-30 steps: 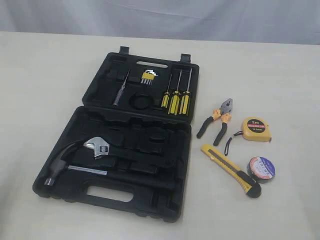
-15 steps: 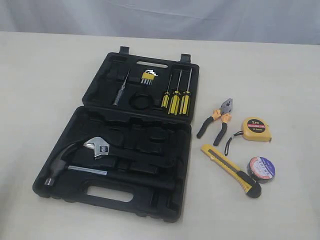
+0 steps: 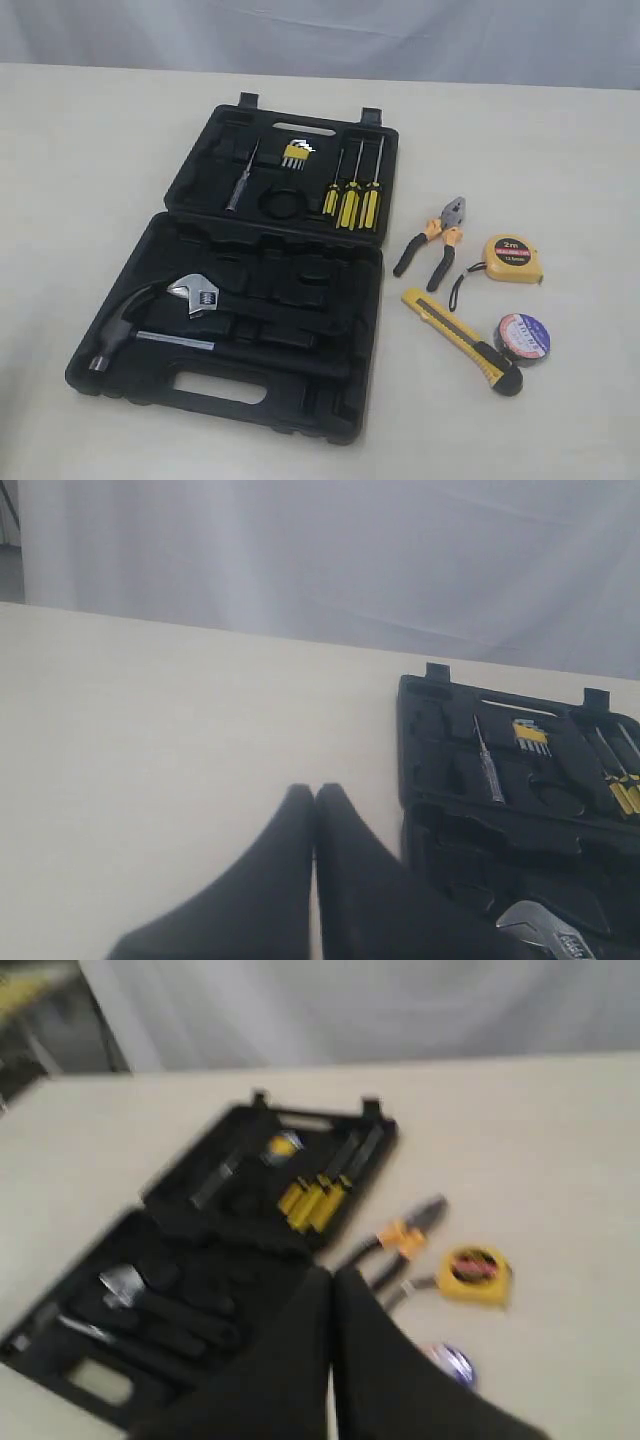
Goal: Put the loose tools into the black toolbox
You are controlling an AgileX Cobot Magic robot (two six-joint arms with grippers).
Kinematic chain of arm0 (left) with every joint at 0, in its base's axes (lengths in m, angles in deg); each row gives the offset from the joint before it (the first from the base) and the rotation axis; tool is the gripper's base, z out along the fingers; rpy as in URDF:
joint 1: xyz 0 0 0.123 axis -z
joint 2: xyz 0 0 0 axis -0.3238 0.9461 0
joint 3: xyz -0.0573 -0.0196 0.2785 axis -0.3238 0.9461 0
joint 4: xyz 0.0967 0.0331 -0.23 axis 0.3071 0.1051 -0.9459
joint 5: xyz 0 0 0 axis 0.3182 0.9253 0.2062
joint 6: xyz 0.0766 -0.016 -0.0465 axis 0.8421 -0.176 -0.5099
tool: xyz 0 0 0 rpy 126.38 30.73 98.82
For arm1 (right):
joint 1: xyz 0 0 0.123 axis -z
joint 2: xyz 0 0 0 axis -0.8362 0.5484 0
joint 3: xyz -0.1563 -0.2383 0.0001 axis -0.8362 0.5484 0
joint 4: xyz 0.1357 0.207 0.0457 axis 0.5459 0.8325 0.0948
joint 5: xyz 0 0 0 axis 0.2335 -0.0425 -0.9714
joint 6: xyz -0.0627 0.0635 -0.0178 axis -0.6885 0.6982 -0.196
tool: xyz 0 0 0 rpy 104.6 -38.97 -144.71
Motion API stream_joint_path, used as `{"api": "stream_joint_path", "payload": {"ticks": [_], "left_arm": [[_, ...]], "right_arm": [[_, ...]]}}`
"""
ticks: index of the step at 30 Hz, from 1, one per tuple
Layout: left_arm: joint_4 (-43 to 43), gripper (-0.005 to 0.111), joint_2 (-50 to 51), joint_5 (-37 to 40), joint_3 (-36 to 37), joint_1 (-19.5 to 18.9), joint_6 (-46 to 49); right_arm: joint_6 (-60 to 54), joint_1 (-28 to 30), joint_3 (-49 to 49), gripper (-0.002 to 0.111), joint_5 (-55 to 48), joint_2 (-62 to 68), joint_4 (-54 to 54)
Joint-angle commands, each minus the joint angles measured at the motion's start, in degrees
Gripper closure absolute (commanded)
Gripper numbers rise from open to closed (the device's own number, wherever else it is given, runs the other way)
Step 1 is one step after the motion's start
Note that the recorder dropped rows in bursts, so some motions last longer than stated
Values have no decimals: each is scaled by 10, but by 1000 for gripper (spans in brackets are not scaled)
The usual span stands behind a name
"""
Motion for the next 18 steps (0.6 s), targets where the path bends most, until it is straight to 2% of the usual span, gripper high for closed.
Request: {"api": "stream_joint_path", "payload": {"ticks": [1,7,11,18], "left_arm": [[2,107,2,0,-3,3,0],[2,107,2,0,-3,3,0],[2,107,2,0,-3,3,0],[2,107,2,0,-3,3,0]], "right_arm": [[-30,3,-96,109,-145,145,-44],[-42,3,-98,109,-145,292,-32],[-35,3,-63,108,-141,386,-31],[-15,3,37,108,44,493,-31]]}}
